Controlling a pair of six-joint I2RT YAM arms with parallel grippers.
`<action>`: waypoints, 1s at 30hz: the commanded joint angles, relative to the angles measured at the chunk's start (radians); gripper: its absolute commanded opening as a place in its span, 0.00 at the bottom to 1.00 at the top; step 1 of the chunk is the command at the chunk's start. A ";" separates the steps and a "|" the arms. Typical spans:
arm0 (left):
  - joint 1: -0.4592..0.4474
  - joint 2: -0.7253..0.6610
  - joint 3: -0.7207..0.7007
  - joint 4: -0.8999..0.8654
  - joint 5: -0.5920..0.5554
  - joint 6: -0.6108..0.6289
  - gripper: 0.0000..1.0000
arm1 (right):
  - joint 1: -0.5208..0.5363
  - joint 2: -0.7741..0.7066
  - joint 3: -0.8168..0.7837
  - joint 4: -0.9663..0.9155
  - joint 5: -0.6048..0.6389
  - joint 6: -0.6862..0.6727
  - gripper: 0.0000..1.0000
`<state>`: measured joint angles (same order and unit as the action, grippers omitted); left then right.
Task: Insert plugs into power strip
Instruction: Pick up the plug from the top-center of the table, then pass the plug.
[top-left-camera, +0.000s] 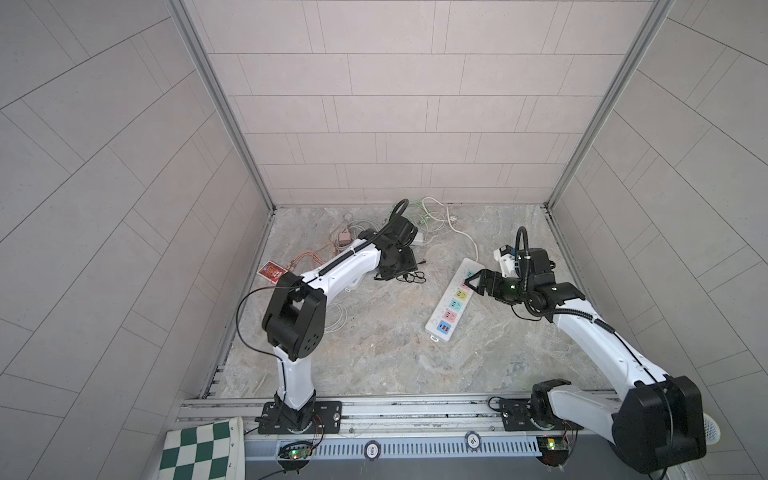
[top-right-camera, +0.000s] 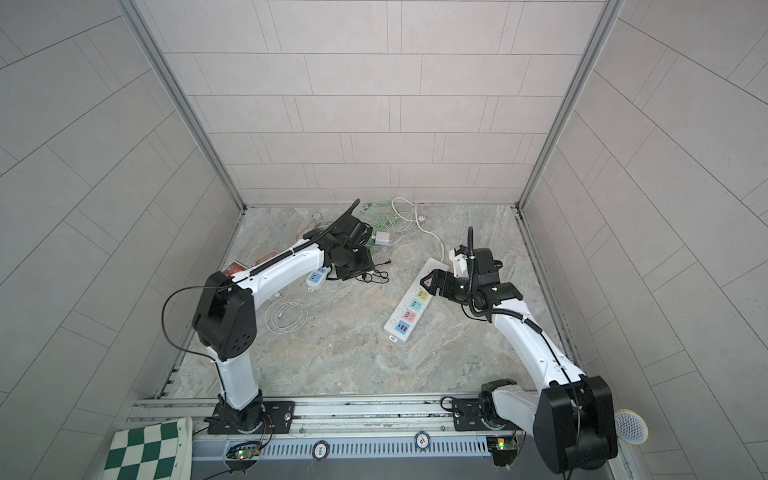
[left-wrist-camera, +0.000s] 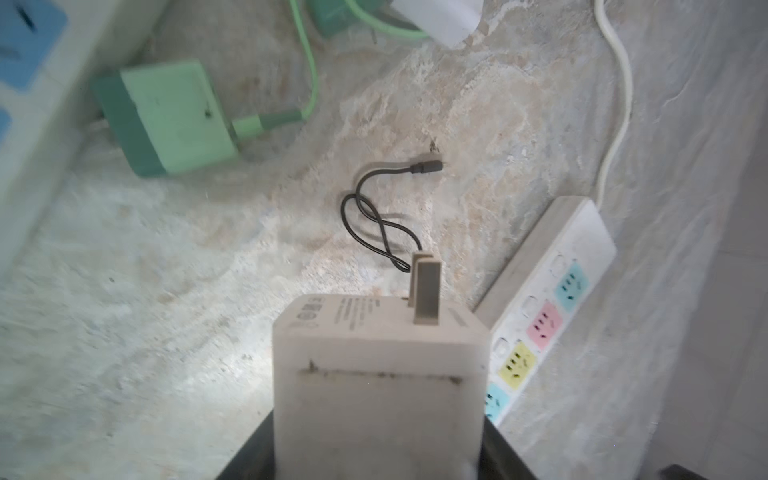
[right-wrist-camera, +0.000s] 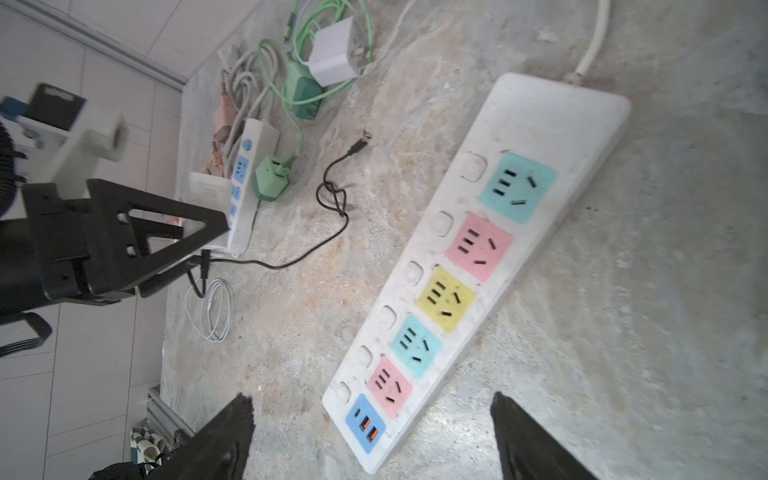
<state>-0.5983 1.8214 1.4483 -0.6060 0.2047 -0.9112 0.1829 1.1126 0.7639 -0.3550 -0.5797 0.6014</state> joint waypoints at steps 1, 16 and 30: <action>-0.017 -0.059 -0.123 0.276 0.033 -0.219 0.47 | 0.091 -0.023 -0.029 0.145 0.030 0.094 0.87; -0.035 -0.163 -0.321 0.567 -0.036 -0.436 0.41 | 0.240 0.206 0.010 0.433 0.030 0.166 0.75; -0.034 -0.152 -0.351 0.669 0.082 -0.508 0.42 | 0.312 0.347 0.091 0.501 0.132 0.104 0.66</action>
<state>-0.6308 1.6905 1.1091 -0.0044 0.2554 -1.3972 0.4835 1.4353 0.8337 0.1341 -0.4873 0.7296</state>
